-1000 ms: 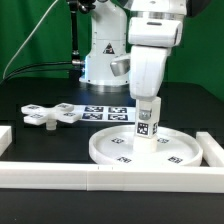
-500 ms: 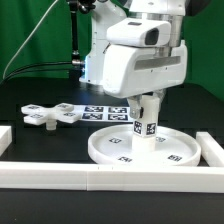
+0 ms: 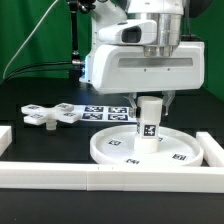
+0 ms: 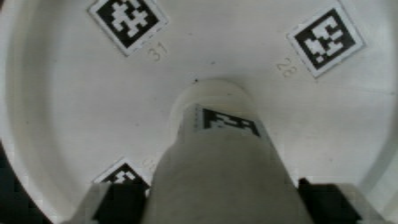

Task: Assemble round table

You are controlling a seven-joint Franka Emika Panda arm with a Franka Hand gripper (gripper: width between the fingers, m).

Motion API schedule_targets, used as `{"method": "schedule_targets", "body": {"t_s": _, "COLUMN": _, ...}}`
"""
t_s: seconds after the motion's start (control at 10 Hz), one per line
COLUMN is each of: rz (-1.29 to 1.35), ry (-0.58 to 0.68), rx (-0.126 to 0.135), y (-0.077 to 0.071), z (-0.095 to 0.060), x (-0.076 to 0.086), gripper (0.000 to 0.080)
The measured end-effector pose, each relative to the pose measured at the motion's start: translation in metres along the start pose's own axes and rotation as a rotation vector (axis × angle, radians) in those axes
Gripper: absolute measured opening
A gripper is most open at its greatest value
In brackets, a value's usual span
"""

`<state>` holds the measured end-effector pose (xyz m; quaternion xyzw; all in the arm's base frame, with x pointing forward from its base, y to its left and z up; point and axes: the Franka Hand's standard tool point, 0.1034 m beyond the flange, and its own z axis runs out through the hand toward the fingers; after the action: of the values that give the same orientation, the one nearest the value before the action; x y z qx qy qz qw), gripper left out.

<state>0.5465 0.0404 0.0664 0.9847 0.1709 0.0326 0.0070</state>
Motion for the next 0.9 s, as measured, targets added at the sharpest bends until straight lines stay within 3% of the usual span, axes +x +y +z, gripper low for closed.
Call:
{"method": "schedule_targets", "body": {"t_s": 0.2, "rz": 0.15, "ry": 0.001, "rx": 0.009, "y": 0.0003, "z": 0.0002, "x": -0.0002, "gripper": 0.0407}}
{"method": "schedule_targets", "body": {"t_s": 0.5, "rz": 0.514, "ry": 0.0, "rx": 0.048, "y": 0.0019, "z": 0.0008, "x": -0.0018, "gripper": 0.0407}}
{"method": "schedule_targets", "body": {"t_s": 0.9, "rz": 0.946, "ry": -0.017, "rx": 0.06, "y": 0.0, "z": 0.0012, "x": -0.0025, "gripper": 0.0407}}
